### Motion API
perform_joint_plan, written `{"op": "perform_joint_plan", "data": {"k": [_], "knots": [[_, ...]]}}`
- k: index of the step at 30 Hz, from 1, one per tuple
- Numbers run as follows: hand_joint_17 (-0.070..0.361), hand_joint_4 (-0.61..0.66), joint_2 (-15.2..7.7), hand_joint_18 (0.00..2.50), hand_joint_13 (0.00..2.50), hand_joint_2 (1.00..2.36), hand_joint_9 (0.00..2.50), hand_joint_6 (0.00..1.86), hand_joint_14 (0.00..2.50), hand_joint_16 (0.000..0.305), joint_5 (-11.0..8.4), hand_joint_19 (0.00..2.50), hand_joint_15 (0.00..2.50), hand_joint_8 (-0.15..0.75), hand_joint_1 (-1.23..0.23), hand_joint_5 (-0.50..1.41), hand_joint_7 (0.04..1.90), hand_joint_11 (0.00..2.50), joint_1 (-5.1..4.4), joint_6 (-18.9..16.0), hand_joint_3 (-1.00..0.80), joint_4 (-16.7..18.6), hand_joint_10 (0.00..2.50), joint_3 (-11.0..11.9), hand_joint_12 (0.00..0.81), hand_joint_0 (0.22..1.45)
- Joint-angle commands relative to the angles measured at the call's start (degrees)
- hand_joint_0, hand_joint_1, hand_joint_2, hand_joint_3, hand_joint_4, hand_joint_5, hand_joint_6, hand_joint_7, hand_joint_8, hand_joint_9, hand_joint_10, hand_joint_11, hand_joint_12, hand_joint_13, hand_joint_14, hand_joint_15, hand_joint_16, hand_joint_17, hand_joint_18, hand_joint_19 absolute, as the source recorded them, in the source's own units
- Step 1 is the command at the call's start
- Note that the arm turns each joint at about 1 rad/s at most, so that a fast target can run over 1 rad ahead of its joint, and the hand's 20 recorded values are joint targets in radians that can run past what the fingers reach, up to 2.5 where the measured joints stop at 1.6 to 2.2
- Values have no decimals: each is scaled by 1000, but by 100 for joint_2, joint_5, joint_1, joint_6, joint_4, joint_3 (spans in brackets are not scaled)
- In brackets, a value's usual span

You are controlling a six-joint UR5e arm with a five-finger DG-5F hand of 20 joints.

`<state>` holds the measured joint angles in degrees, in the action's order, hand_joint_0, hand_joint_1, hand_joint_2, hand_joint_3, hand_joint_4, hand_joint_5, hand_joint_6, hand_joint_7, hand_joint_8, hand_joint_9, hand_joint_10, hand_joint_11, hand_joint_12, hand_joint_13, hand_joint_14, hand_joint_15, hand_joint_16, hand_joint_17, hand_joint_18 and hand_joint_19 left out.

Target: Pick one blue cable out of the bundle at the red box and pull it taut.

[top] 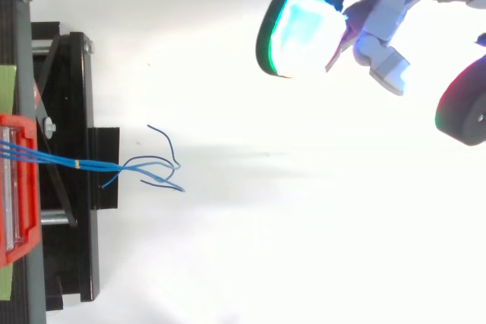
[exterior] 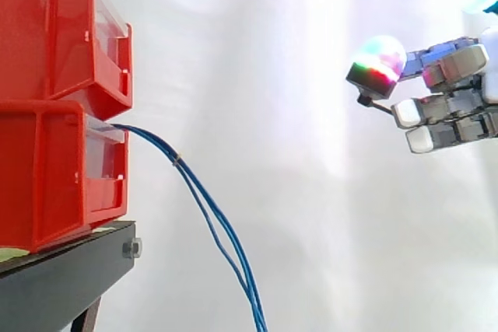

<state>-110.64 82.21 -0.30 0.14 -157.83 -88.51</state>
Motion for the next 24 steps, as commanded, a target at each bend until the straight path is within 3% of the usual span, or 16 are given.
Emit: {"op": "perform_joint_plan", "data": {"k": [1, 2, 5, 9, 12, 19, 22, 24], "knots": [[134, 228, -98, 617, 708, 1000, 879, 502, 12, 59, -30, 266, 387, 338, -809, -190, 863, 1410, -31, 21, -500, 227, 222, 0, 427, 480], [133, 222, -98, 607, 690, 1000, 866, 502, 11, 59, -30, 273, 379, 342, -808, -190, 853, 1444, -31, 21, -500, 227, 56, 0, 426, 485], [133, 232, -274, 589, 653, 1000, 784, 502, 12, 59, -39, 279, 373, 352, -810, -186, 856, 1395, -49, 21, -500, 402, 1, 0, 423, 490], [134, 240, -318, 461, 460, 1000, 452, 502, 7, 60, -74, 254, 258, 335, -811, -171, 843, 778, -67, 48, -500, 657, 12, 0, 420, 490], [135, 241, -326, 357, 331, 1000, 347, 502, 6, 60, -302, 185, 145, 316, -813, -167, 808, 445, -93, 241, -500, 719, 8, 0, 410, 483], [137, 249, -678, 314, 307, 1000, 380, 503, 2, 61, -346, 156, 106, 319, -800, -168, 802, 365, -137, 443, -500, 851, 8, 0, 415, 477], [137, 252, -836, 311, 308, 1000, 386, 502, 3, 61, -390, 157, 113, 318, -797, -167, 806, 372, -163, 417, -500, 1413, 8, 9, 416, 482], [136, 257, -854, 310, 309, 1000, 389, 502, 3, 60, -390, 158, 106, 318, -800, -166, 811, 371, -163, 443, -500, 1492, 8, 0, 415, 485]]}}
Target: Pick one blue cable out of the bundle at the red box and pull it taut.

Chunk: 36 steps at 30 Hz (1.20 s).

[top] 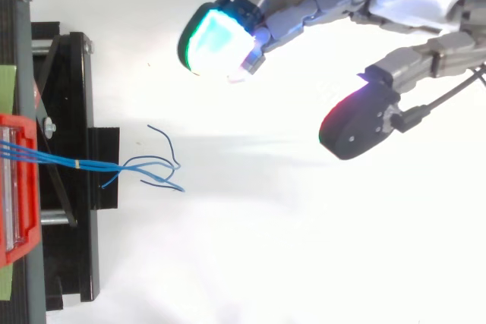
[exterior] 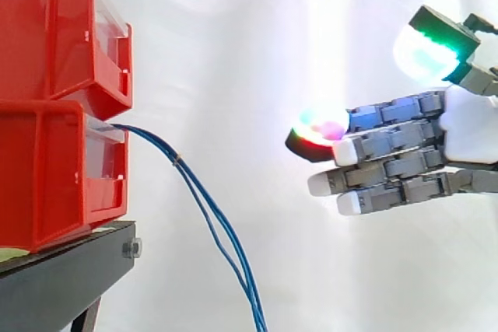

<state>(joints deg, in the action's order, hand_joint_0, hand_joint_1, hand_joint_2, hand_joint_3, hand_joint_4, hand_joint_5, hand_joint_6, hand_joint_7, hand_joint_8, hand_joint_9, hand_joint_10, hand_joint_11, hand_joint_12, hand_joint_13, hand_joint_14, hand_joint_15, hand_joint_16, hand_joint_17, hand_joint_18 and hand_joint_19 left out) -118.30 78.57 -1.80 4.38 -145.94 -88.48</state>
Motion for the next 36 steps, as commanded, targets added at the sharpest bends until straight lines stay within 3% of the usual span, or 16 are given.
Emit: {"op": "perform_joint_plan", "data": {"k": [1, 5, 8, 14, 17, 21, 23, 30, 32, 36], "knots": [[135, 256, -106, 308, 309, 1000, 389, 502, 3, 60, -26, 158, 106, 317, -804, -165, 816, 371, -22, 19, -500, 399, 8, -2, 414, 489], [129, 276, -308, 290, 294, 1000, 384, 503, 3, 57, -26, 150, 93, 305, -818, -154, 878, 360, -57, 37, -500, 540, 10, -2, 399, 538], [129, 286, -308, 277, 280, 1000, 370, 503, 3, 57, -79, 154, 95, 306, -824, -152, 891, 370, -75, 63, -500, 602, 8, -2, 396, 544], [130, 286, -317, 267, 272, 1000, 365, 503, 2, 58, -536, 144, 88, 305, -831, -151, 894, 368, -172, 511, -500, 654, 8, -2, 397, 550], [130, 287, -326, 269, 271, 1000, 366, 503, 3, 58, -597, 145, 92, 305, -835, -150, 891, 357, -207, 617, -500, 637, 8, -2, 397, 554], [130, 286, -607, 270, 270, 1000, 371, 503, 2, 58, -571, 146, 85, 307, -834, -149, 896, 360, -233, 625, -500, 707, 8, 15, 397, 555], [130, 290, -800, 271, 272, 1000, 377, 503, 0, 58, -580, 146, 87, 308, -836, -149, 896, 373, -242, 625, -500, 848, 8, 209, 398, 553], [133, 295, -1257, 289, 284, 1000, 395, 503, 2, 59, -580, 162, 88, 311, -824, -150, 885, 376, -251, 634, -500, 628, 8, 859, 408, 522], [133, 299, -1503, 294, 291, 1000, 397, 503, 3, 59, -562, 160, 94, 311, -823, -150, 885, 377, -251, 617, -500, 628, 8, 1079, 408, 521], [132, 309, -1688, 312, 302, 1000, 412, 503, 2, 59, -518, 148, 87, 311, -827, -147, 889, 380, -251, 573, -500, 602, 8, 1307, 408, 525]]}}
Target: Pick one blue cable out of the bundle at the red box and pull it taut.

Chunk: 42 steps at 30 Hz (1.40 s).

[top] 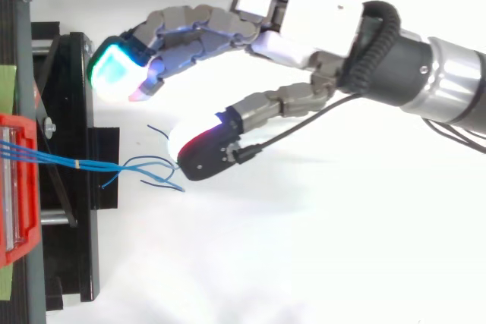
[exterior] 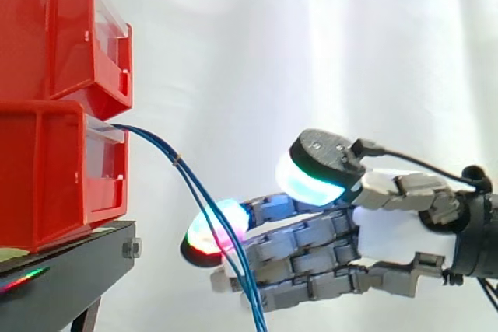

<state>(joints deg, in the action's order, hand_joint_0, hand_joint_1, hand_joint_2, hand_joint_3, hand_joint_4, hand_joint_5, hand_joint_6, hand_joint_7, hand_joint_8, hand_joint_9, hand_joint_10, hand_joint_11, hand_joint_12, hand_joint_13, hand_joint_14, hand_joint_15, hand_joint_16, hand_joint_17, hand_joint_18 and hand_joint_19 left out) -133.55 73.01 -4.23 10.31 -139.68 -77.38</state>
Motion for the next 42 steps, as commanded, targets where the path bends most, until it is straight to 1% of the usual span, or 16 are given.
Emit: {"op": "perform_joint_plan", "data": {"k": [1, 3, 7, 10, 14, 15, 19, 20, 22, 26, 30, 33, 34, 38, 39, 42], "knots": [[131, 308, -162, 312, 307, 1000, 415, 503, 3, 58, 2, 148, 91, 312, -828, -147, 890, 369, -16, -3, -500, -33, 8, 197, 408, 526], [130, 309, -162, 313, 309, 1000, 417, 503, 3, 58, 11, 148, 85, 311, -827, -145, 897, 382, -51, 59, -500, -69, 8, 197, 407, 533], [129, 318, -162, 315, 313, 1000, 426, 503, 0, 57, 20, 149, 90, 313, -826, -140, 939, 385, -78, 156, -500, -33, 8, 197, 404, 547], [127, 313, -162, 318, 311, 1000, 426, 503, 3, 57, -24, 152, 89, 311, -826, -133, 1009, 383, -131, 323, -500, 46, 9, 197, 400, 564], [127, 280, -162, 318, 310, 1000, 421, 503, 3, 56, 20, 150, 89, 313, -832, -130, 1095, 391, -157, 577, -500, 63, 9, 205, 399, 571], [127, 275, -162, 318, 308, 1000, 420, 503, 3, 56, -6, 150, 88, 314, -832, -129, 1117, 391, -183, 700, -500, 81, 9, 223, 400, 572], [128, 244, -162, 322, 307, 1000, 415, 501, 3, 57, -24, 148, 91, 317, -837, -121, 1200, 395, -227, 955, -500, 125, 11, 241, 400, 566], [128, 233, -162, 323, 309, 1000, 415, 501, 3, 57, -94, 154, 90, 320, -838, -119, 1226, 399, -262, 1114, -500, 178, 9, 241, 402, 560], [130, 225, -162, 328, 314, 1000, 420, 500, 3, 58, -173, 157, 95, 323, -844, -112, 1281, 413, -289, 1210, -500, 195, 9, 249, 406, 545], [134, 227, -162, 354, 330, 1000, 446, 580, 3, 60, -252, 166, 98, 337, -857, -119, 1171, 435, -342, 1289, -500, 213, 11, 241, 418, 519], [136, 240, -162, 369, 341, 1000, 463, 616, 3, 60, -323, 162, 107, 345, -854, -121, 1115, 441, -377, 1298, -500, 257, 9, 241, 425, 508], [137, 258, -162, 372, 346, 1000, 469, 631, 3, 61, -340, 161, 105, 347, -855, -113, 1070, 439, -377, 1307, -500, 239, 11, 302, 430, 501], [137, 259, -162, 374, 346, 1000, 471, 632, 3, 61, -340, 162, 102, 347, -857, -111, 1074, 441, -377, 1325, -500, 230, 9, 346, 430, 500], [132, 231, -171, 369, 347, 1000, 483, 653, 3, 59, -331, 150, 107, 339, -863, -112, 1107, 444, -394, 1448, -500, 265, 11, 355, 420, 532], [130, 209, -241, 363, 345, 1000, 482, 673, 4, 58, -323, 155, 96, 336, -867, -119, 1133, 442, -403, 1535, -500, 336, 9, 364, 414, 555], [127, 177, -312, 363, 345, 1002, 480, 733, 2, 56, -331, 156, 100, 330, -866, -138, 1135, 438, -412, 1518, -472, 459, 9, 408, 408, 588]]}}
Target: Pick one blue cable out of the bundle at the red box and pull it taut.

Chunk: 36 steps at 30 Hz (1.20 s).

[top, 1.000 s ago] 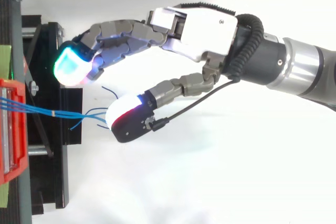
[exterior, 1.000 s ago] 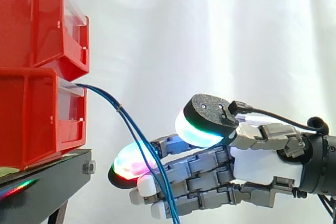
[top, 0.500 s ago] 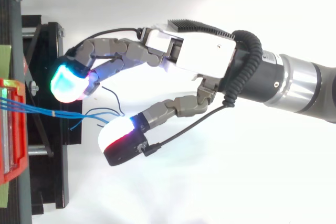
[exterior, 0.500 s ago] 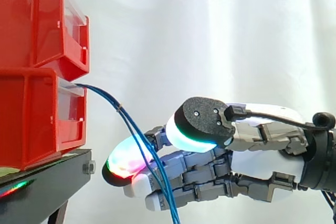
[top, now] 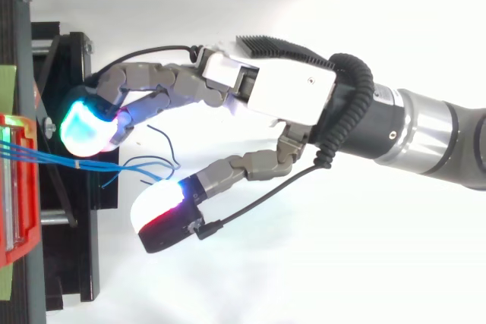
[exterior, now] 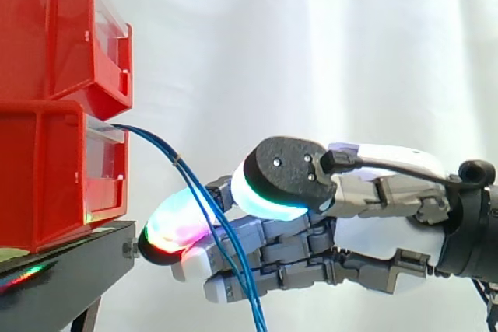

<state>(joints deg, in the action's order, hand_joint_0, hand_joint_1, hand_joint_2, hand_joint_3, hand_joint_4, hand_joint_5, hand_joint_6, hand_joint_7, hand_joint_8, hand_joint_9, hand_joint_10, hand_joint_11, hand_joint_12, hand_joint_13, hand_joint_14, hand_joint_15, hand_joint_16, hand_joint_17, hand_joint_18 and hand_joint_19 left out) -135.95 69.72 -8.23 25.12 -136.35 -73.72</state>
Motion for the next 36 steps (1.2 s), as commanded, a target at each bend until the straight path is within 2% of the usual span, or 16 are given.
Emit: {"op": "perform_joint_plan", "data": {"k": [1, 11, 14, 15, 16, 18, 19, 21, 24, 25, 26, 27, 28, 30, 33, 36], "knots": [[127, 181, -72, 364, 345, 1003, 481, 748, 3, 56, -2, 148, 103, 330, -867, -142, 1112, 447, -12, 46, -452, 153, 10, 42, 408, 592], [128, 167, -72, 377, 355, 1020, 496, 863, 4, 57, -11, 156, 115, 335, -837, -169, 1153, 506, -30, 54, -159, 179, 10, 42, 412, 567], [128, 182, -72, 380, 360, 1018, 510, 873, 3, 57, -11, 164, 117, 335, -816, -168, 1113, 514, -30, 46, -168, 170, 10, 42, 413, 572], [128, 198, -72, 380, 362, 1015, 518, 875, 3, 57, -11, 168, 116, 339, -806, -167, 1071, 528, -30, 46, -230, 188, 12, 42, 413, 570], [129, 200, -72, 380, 367, 1014, 555, 870, 3, 57, -11, 175, 123, 343, -803, -166, 1050, 572, -30, 46, -272, 197, 11, 42, 414, 565], [132, 178, -72, 393, 440, 1006, 867, 771, 5, 58, -2, 189, 177, 361, -793, -156, 1018, 1081, -30, 54, -420, 197, 13, 42, 425, 548], [132, 174, -72, 394, 440, 1006, 867, 761, 6, 59, -2, 181, 180, 358, -791, -155, 1019, 1105, -39, 46, -430, 206, 13, 42, 425, 547], [133, 153, -72, 397, 447, 1002, 918, 672, 6, 59, 7, 179, 190, 344, -794, -143, 1074, 1347, -30, 46, -472, 206, 8, 42, 427, 543], [135, 165, -72, 397, 434, 1000, 932, 558, 5, 60, 33, 183, 179, 344, -792, -130, 1209, 1421, -30, 37, -491, 197, 5, 42, 427, 533], [136, 168, -72, 398, 430, 1001, 920, 550, 5, 60, 33, 184, 168, 340, -788, -128, 1218, 1391, -30, 37, -492, 206, 7, 42, 428, 530], [137, 184, -72, 390, 405, 1000, 804, 500, 4, 61, 33, 181, 135, 360, -781, -121, 1241, 1060, -30, 37, -500, 206, 15, 42, 425, 526], [137, 185, -72, 388, 404, 1000, 735, 501, 3, 61, 33, 169, 113, 362, -779, -123, 1209, 893, -30, 37, -500, 197, 16, 42, 425, 524], [137, 191, -72, 387, 404, 1000, 729, 501, 4, 61, 33, 171, 109, 364, -779, -123, 1204, 856, -30, 46, -500, 197, 16, 42, 425, 524], [138, 205, -72, 393, 418, 1000, 527, 502, 0, 61, 42, 158, 55, 374, -768, -124, 1174, 325, -30, 46, -500, 197, 10, 42, 439, 515], [139, 210, -72, 389, 407, 1000, 438, 502, 0, 62, 42, 132, 5, 403, -752, -124, 1159, 57, -30, 46, -500, 197, 0, 42, 459, 509], [142, 191, -72, 353, 368, 1000, 357, 502, 0, 63, 42, 92, 0, 422, -744, -122, 1163, 0, -30, 46, -492, 197, 0, 33, 465, 505]]}}
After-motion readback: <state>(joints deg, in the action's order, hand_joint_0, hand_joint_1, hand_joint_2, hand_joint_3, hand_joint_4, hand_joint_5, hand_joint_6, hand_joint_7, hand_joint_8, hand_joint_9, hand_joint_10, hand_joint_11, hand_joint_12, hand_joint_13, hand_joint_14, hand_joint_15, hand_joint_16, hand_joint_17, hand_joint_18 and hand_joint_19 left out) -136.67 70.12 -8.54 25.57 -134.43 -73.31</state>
